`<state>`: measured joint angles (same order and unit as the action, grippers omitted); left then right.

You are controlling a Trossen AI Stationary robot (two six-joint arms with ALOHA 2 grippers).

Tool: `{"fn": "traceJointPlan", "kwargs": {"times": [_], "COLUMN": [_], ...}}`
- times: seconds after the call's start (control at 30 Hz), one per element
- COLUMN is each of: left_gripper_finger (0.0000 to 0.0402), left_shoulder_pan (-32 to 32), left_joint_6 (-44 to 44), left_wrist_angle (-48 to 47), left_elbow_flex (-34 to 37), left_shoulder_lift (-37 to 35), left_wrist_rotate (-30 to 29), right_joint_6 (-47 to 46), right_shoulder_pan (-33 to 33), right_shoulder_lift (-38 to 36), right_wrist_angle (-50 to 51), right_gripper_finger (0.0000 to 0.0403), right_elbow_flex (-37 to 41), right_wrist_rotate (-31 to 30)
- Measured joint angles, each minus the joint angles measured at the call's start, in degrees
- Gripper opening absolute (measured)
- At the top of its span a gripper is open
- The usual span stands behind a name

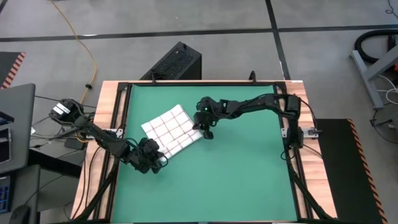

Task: Roll towel
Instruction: Roll the white towel

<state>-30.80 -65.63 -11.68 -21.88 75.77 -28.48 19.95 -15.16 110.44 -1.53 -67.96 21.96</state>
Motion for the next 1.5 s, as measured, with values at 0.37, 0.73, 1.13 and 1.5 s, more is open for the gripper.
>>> {"fn": "traceJointPlan", "kwargs": {"times": [0.37,0.73,1.13,1.5], "left_gripper_finger": [0.0,0.0,0.0,0.0], "left_shoulder_pan": [0.01,0.04,0.04,0.04], "left_joint_6": [0.26,0.9,2.19,2.14], "left_wrist_angle": [0.07,0.11,0.42,0.51], "left_elbow_flex": [-0.01,-0.01,-0.01,0.01], "left_shoulder_lift": [0.1,0.11,0.11,0.11], "left_wrist_rotate": [0.36,0.84,1.25,1.28], "right_joint_6": [23.75,33.05,28.37,26.38], "right_shoulder_pan": [3.24,5.91,2.24,3.33], "right_shoulder_lift": [-4.83,0.23,3.94,3.51], "right_wrist_angle": [9.69,7.42,5.52,5.56], "right_gripper_finger": [0.0211,0.0302,0.0277,0.0237], "right_elbow_flex": [-0.02,-0.07,-0.24,-0.15], "right_wrist_rotate": [3.49,-7.83,-11.16,-14.62]}}
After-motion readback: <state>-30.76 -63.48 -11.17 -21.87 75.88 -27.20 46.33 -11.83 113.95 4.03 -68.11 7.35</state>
